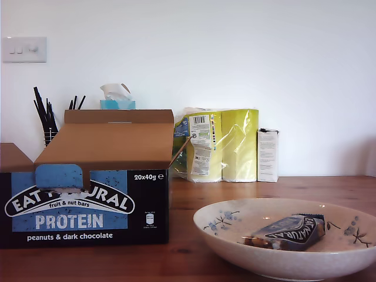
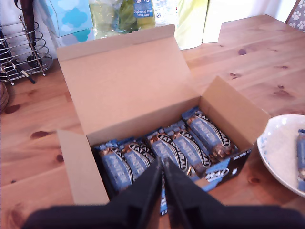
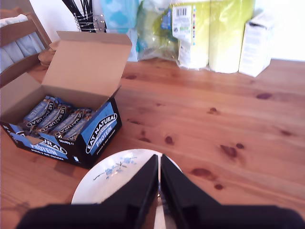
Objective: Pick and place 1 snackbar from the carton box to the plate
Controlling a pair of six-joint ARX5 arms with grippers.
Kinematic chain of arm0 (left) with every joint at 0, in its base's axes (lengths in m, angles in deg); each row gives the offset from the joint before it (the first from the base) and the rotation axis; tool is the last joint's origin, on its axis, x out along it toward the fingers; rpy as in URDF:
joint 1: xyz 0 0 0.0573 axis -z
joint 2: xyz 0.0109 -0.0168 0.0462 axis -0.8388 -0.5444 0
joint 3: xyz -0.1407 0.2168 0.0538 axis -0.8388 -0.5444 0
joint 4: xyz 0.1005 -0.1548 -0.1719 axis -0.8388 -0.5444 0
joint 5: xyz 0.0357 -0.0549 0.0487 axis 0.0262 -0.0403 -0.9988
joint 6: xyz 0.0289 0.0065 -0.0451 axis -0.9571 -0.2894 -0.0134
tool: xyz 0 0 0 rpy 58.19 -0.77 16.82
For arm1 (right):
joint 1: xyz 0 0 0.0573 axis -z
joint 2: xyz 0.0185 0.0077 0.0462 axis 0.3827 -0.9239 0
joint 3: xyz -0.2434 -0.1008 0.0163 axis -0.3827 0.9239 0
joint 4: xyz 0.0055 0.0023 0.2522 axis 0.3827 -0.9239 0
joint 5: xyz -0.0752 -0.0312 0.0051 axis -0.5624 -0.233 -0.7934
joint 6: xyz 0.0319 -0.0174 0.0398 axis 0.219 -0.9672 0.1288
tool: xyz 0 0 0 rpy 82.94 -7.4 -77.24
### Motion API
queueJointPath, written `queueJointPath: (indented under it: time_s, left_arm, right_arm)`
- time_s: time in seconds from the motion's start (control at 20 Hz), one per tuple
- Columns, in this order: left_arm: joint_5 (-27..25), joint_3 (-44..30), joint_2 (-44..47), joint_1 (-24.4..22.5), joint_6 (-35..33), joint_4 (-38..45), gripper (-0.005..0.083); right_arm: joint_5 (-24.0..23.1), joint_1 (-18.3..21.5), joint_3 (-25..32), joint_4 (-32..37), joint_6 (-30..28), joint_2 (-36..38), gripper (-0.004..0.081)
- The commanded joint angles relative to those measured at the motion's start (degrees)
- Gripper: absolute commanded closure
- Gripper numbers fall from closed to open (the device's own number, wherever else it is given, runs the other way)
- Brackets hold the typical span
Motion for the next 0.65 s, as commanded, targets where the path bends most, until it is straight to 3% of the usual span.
queueJointPath:
  time_s: [0.0, 0.6]
  left_arm:
    - [0.3, -0.8, -0.1, 0.2, -0.1, -0.5, 0.0792]
    - [0.2, -0.8, -0.2, 0.1, -0.2, -2.4, 0.0792]
  right_arm:
    - [0.0, -0.2, 1.0, -0.3, 0.1, 0.0, 0.0783]
    - [0.0, -0.2, 1.0, -0.8, 0.1, -0.2, 0.0783]
